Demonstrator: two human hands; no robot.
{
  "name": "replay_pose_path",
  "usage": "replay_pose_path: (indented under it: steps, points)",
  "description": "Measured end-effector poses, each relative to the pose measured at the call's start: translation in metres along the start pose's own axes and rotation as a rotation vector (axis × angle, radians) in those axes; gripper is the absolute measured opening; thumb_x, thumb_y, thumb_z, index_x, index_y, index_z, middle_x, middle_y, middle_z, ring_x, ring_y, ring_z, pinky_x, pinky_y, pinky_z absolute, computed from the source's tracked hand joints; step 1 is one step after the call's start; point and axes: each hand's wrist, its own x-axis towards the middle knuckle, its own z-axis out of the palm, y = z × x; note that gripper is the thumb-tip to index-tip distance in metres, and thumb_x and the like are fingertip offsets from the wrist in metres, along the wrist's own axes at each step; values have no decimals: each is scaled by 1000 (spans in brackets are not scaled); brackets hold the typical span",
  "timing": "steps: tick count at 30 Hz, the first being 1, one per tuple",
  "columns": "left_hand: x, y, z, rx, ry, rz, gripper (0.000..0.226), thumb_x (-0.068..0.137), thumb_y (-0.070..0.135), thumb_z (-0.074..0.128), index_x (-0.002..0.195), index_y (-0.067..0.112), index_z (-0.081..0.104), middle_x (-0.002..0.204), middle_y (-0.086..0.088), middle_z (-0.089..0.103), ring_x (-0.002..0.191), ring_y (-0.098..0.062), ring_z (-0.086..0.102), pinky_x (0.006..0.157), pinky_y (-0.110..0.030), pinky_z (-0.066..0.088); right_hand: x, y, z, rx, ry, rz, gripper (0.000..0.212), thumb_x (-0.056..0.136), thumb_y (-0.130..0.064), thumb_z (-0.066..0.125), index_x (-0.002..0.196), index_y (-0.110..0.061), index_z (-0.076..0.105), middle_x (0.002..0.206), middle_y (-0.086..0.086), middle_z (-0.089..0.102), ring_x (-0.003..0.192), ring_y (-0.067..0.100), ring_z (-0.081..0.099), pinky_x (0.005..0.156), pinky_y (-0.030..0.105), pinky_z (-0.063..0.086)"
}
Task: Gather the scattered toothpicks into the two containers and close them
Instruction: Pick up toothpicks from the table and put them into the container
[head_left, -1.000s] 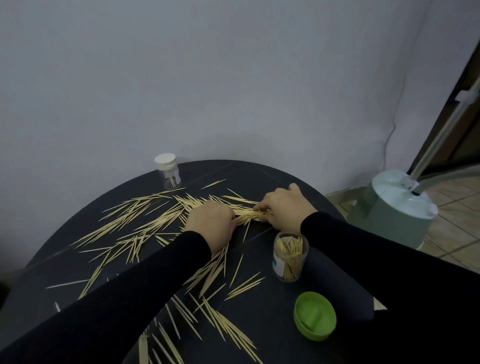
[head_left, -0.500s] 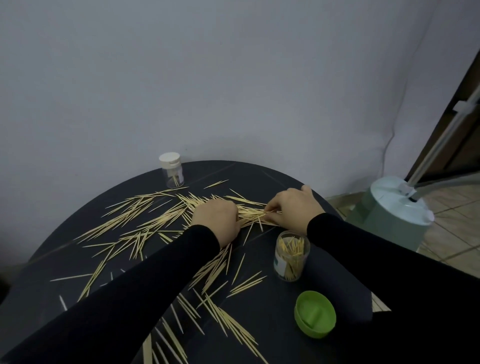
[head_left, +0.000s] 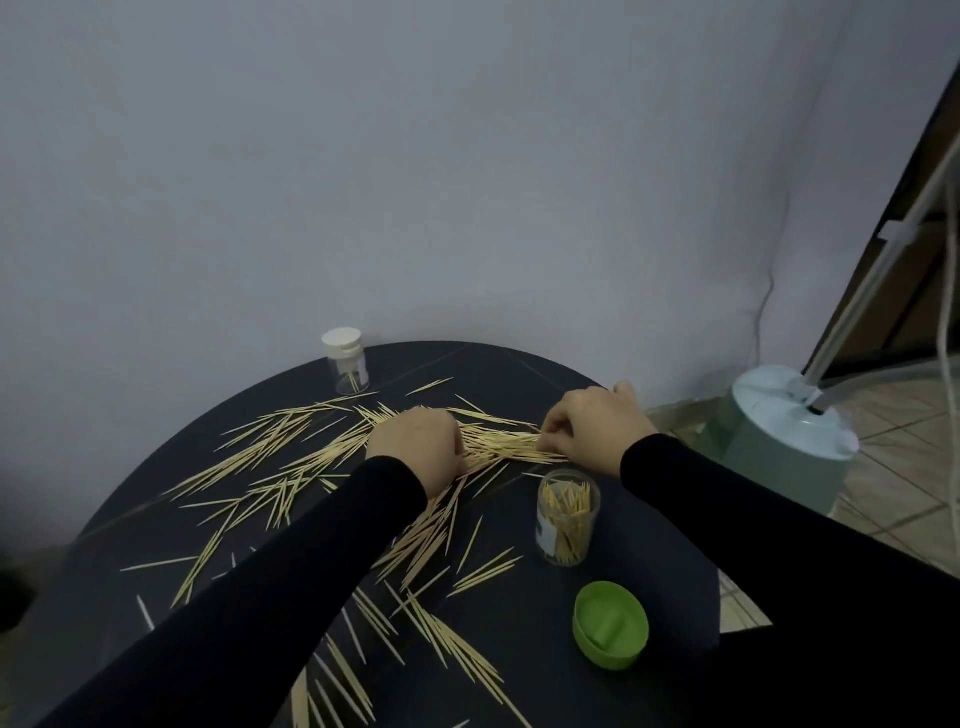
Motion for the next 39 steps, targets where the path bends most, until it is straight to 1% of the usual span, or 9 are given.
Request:
replay_pose_path:
  steps: [7, 12, 17, 20, 23, 25, 29, 34, 39]
  points:
    - [-15, 6, 4, 12, 50, -14, 24, 95, 38, 52, 105, 20, 65, 97, 3, 65, 91, -14, 60, 86, -32, 53, -9, 2, 2, -32, -47, -3, 25, 94, -47, 53, 104, -29, 68, 101, -9, 66, 99, 13, 57, 102, 41, 25]
    - [-21, 10, 4, -77, 122, -10, 21, 96, 37, 51, 106, 24, 64, 98, 5, 64, 90, -12, 59, 83, -29, 51, -14, 0, -2, 22, -28, 5, 25, 93, -47, 55, 106, -31, 69, 104, -11, 66, 101, 12, 55, 103, 41, 26]
    - [-23, 13, 8, -450, 192, -15, 11, 92, 32, 59, 100, 27, 63, 97, 10, 64, 90, -6, 57, 77, -23, 42, -17, 4, -6, 155, -6, 50, 20, 92, -48, 57, 96, -31, 68, 95, -15, 61, 91, 8, 50, 103, 40, 25]
    - [-24, 16, 10, -649, 219, -3, 6, 89, 31, 63, 92, 26, 66, 91, 11, 65, 89, -5, 58, 79, -23, 43, -20, 8, -6, 216, -32, 77, 23, 92, -49, 56, 102, -31, 66, 96, -14, 60, 93, 8, 49, 104, 40, 25]
    - [-24, 19, 16, -742, 208, -18, 7, 88, 31, 65, 92, 26, 67, 91, 9, 65, 90, -6, 59, 77, -20, 44, -23, 9, -3, 292, -38, 105, 25, 91, -48, 57, 105, -30, 66, 96, -13, 59, 96, 9, 48, 106, 40, 28]
    - [-25, 21, 19, -758, 188, -27, 3, 88, 30, 66, 90, 27, 66, 91, 9, 65, 90, -6, 59, 70, -17, 41, -24, 9, -2, 312, -37, 118, 27, 90, -49, 57, 106, -29, 67, 97, -12, 60, 100, 10, 51, 106, 40, 30]
    - [-25, 23, 23, -763, 190, -26, 1, 88, 29, 65, 88, 28, 65, 89, 9, 64, 89, -6, 58, 70, -17, 40, -24, 8, 2, 362, -30, 116, 25, 91, -48, 56, 104, -28, 66, 95, -13, 59, 97, 10, 51, 106, 43, 32]
    - [-27, 29, 11, -856, 283, 29, 4, 89, 28, 64, 91, 25, 66, 84, 9, 63, 79, -3, 56, 64, -16, 39, -19, 11, 5, 595, 12, 150, 15, 87, -48, 62, 92, -35, 66, 87, -15, 62, 96, 13, 57, 100, 49, 41]
    - [-31, 34, 4, -897, 295, 69, 7, 88, 28, 65, 94, 25, 68, 86, 8, 65, 82, -5, 59, 69, -18, 45, -18, 9, 8, 702, 16, 194, 13, 84, -50, 65, 90, -38, 66, 92, -12, 65, 99, 15, 58, 98, 50, 44]
